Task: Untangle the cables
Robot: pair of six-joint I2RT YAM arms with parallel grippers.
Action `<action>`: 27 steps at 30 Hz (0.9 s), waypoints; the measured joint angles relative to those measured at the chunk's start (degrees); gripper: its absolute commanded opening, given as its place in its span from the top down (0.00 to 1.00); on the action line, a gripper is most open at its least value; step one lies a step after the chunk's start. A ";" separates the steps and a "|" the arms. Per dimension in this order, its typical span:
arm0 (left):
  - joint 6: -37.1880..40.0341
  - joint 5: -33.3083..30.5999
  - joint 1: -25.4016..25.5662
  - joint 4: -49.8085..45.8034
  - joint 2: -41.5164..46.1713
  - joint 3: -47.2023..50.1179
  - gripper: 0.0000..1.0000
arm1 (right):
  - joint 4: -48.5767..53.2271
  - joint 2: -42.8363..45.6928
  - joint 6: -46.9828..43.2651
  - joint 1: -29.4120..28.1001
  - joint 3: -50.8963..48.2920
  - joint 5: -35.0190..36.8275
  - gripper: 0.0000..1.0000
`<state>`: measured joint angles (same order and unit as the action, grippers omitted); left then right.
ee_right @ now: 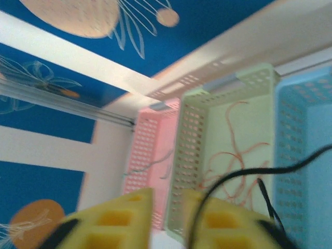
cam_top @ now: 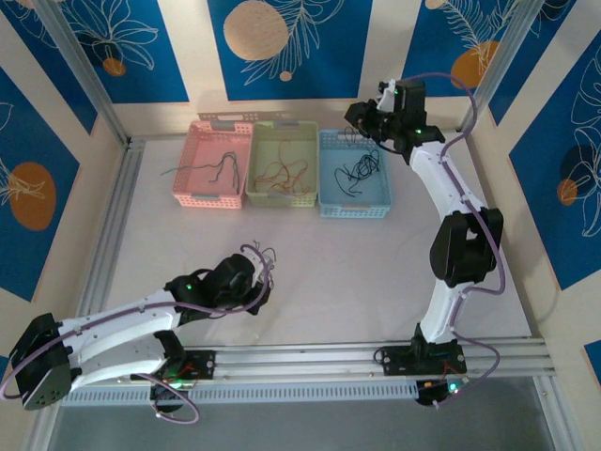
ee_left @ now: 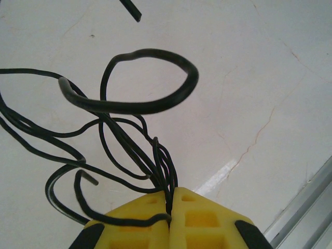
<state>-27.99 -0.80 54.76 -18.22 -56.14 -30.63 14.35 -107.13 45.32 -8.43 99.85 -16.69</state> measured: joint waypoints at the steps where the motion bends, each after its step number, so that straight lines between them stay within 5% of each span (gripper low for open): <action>1: 0.02 0.39 -0.09 0.13 0.17 0.00 1.00 | 0.85 -0.04 -0.31 -0.11 -0.74 0.98 0.54; 8: 1.16 4.59 -1.81 1.70 0.92 -0.07 1.00 | 7.78 1.20 -6.27 -1.79 -5.33 8.13 0.44; 12: 1.53 10.97 -5.51 4.20 1.97 -0.22 1.00 | 9.51 9.53 -11.67 -5.09 -14.64 9.33 0.43; 21: 1.53 27.08 -15.45 9.97 2.80 -3.78 1.00 | -3.54 41.83 -20.04 -11.37 -41.44 -1.09 0.44; 27: 1.05 33.90 -16.04 14.05 2.32 -3.96 1.00 | -6.12 43.50 -26.18 -20.65 -47.04 -6.36 0.45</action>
<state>-26.94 33.10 38.72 -4.16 -53.82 -34.59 8.23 -63.64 19.14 -29.08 52.82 -23.05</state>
